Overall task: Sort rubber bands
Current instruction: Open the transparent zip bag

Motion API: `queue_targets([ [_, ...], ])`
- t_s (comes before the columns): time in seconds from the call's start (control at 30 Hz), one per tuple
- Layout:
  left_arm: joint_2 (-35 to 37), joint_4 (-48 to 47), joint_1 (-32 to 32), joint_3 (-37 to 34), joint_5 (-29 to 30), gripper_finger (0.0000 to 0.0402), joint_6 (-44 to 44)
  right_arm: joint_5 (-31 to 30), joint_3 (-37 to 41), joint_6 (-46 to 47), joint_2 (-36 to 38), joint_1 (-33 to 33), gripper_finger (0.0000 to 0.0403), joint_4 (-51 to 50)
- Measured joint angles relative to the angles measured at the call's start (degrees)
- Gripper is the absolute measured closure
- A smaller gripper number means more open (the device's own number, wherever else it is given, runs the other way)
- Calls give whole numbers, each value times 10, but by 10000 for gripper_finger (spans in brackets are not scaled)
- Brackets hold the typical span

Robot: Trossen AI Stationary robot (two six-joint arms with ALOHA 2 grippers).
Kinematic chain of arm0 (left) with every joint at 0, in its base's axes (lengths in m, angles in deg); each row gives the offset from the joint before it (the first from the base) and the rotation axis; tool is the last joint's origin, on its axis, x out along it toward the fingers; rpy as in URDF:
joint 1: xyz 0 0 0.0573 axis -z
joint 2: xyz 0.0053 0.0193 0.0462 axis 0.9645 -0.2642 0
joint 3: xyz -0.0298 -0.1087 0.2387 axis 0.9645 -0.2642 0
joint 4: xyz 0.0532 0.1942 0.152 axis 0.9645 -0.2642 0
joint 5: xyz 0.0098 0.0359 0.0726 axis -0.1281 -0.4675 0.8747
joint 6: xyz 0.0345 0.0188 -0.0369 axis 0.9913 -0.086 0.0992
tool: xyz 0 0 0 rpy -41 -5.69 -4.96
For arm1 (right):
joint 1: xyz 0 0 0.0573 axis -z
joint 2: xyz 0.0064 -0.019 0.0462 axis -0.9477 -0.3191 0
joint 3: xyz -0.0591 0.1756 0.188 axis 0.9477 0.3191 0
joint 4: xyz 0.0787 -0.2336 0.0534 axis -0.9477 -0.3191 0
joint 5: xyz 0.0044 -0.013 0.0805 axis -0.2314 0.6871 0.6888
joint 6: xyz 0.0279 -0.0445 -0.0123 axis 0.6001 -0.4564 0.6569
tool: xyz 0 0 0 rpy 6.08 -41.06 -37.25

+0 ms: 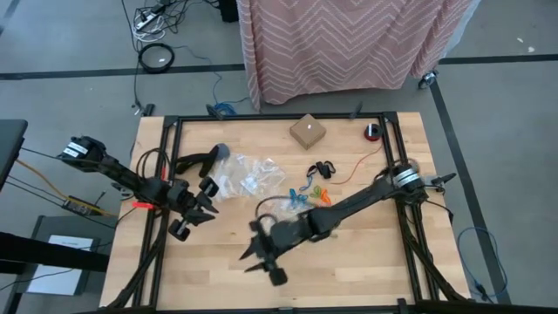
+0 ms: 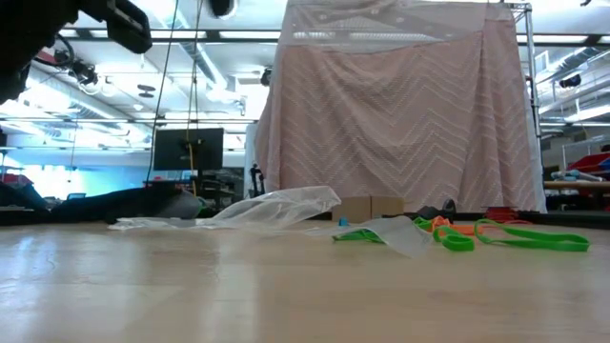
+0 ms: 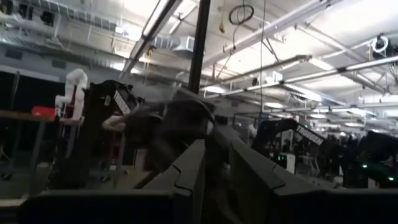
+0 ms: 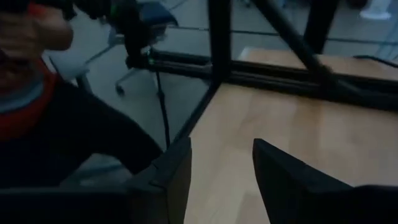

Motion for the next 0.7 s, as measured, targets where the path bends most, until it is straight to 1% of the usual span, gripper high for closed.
queue_targets([
  [0.07,0,2,0,0,8,318,1,-1,37,-2,52,-1,248,11],
  [0.13,0,-1,0,1,11,318,1,-16,82,-11,112,-10,249,16],
  [0.2,0,-2,0,1,12,318,3,-61,143,-19,178,-22,250,13],
  [0.27,0,-2,0,1,12,318,3,-121,212,-22,247,-37,250,21],
  [0.33,0,-2,0,1,13,318,3,-196,284,-19,307,-55,250,58],
  [0.43,0,-3,0,1,21,318,3,-323,397,18,366,-83,250,116],
  [0.5,0,-5,0,1,23,318,3,-374,465,65,372,-96,250,176],
  [0.57,0,-11,0,1,25,318,3,-383,511,99,348,-102,250,261],
  [0.63,0,-21,0,1,31,318,3,-384,527,113,304,-102,250,329],
  [0.7,0,-36,0,1,41,318,3,-385,518,116,254,-102,250,350],
])
